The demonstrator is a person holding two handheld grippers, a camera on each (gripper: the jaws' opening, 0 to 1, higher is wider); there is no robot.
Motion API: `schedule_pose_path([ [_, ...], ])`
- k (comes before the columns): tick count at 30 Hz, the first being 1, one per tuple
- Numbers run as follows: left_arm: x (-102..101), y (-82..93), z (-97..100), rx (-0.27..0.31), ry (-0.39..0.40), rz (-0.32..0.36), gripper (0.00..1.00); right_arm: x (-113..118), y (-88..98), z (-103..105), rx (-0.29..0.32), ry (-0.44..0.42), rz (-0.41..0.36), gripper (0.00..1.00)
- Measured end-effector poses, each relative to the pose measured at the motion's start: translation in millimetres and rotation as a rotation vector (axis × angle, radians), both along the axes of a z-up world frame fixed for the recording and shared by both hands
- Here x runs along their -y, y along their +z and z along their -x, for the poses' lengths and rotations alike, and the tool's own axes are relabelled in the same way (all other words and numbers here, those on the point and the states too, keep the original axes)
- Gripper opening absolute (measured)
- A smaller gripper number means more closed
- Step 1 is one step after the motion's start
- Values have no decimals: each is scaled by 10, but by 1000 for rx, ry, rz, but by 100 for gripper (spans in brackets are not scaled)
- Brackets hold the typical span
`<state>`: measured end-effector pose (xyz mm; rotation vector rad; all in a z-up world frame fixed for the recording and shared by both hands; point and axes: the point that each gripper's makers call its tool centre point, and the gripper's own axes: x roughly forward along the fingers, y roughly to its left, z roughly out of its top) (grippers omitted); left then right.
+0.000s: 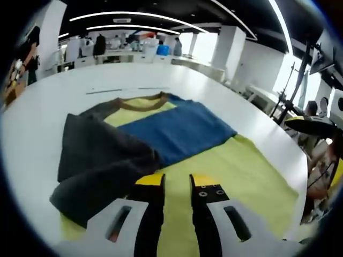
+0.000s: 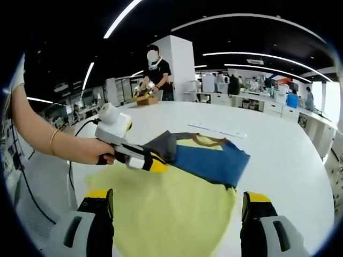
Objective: Fold the garment on the visible template until the final outline fits inside the template.
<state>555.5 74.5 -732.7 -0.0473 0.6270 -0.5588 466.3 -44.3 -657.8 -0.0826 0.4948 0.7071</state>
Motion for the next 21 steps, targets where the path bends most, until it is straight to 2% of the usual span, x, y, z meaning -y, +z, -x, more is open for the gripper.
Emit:
schedule_pose_path([
  [6,-110,295,-51,92,41,12,21,-17,22,-4,4,6,-3,99],
  [8,-260,388,-92,123,107,7,28,-27,24,-4,4,8,-3,99],
  [10,-403,471,-124,146,182,35,40,-44,26,-2,4,11,-4,99],
  [12,-512,463,-116,144,200,-1,47,-60,19,-1,1,15,-5,99],
  [17,-797,448,-105,144,299,-26,62,-100,22,-2,3,27,-6,99],
  [21,-992,382,-69,119,358,-37,69,-109,29,-3,4,31,-7,99],
])
